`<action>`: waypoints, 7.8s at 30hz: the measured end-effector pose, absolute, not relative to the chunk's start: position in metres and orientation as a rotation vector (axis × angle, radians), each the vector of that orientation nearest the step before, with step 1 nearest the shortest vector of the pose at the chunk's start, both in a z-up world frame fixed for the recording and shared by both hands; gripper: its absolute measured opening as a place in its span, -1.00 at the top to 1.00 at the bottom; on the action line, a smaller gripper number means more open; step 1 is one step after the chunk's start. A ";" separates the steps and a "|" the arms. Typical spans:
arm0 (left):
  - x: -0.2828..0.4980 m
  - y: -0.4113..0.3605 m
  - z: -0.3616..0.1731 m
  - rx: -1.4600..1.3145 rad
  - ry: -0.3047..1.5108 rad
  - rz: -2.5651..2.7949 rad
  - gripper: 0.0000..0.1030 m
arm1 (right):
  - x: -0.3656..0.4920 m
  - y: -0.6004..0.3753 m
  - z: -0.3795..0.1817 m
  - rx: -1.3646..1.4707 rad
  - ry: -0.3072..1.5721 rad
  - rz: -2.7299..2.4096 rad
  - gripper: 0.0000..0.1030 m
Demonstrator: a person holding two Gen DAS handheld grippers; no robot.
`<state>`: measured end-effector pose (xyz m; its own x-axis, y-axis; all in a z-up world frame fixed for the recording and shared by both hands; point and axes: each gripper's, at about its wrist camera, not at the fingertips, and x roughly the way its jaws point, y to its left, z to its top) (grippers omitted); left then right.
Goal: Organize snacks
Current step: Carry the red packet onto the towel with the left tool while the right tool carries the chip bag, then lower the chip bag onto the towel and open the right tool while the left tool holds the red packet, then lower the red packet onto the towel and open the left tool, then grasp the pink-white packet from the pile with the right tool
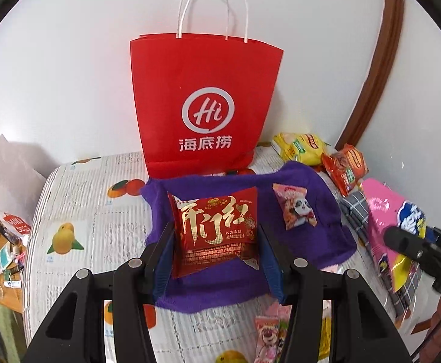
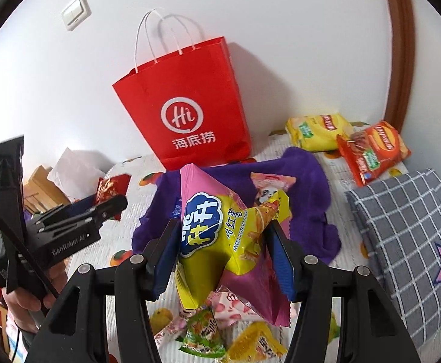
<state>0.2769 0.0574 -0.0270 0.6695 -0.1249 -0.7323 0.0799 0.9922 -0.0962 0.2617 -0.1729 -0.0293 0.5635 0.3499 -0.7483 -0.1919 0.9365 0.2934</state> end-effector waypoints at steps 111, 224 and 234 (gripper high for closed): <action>0.340 0.056 -0.089 -0.042 0.943 0.008 0.02 | 0.364 -0.083 -0.127 -0.322 1.252 0.507 -0.18; 0.307 0.035 -0.035 -0.047 0.954 -0.052 -0.42 | 0.247 -0.175 -0.186 -0.041 1.166 0.178 0.15; 0.299 0.023 -0.033 0.001 0.935 -0.054 -0.42 | 0.201 -0.232 -0.178 0.036 1.132 0.113 0.35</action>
<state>0.2986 0.0229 -0.0333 0.5922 -0.0462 -0.8044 0.0474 0.9986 -0.0224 0.2009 -0.2324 -0.1782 0.4202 0.1087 -0.9009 -0.0723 0.9937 0.0861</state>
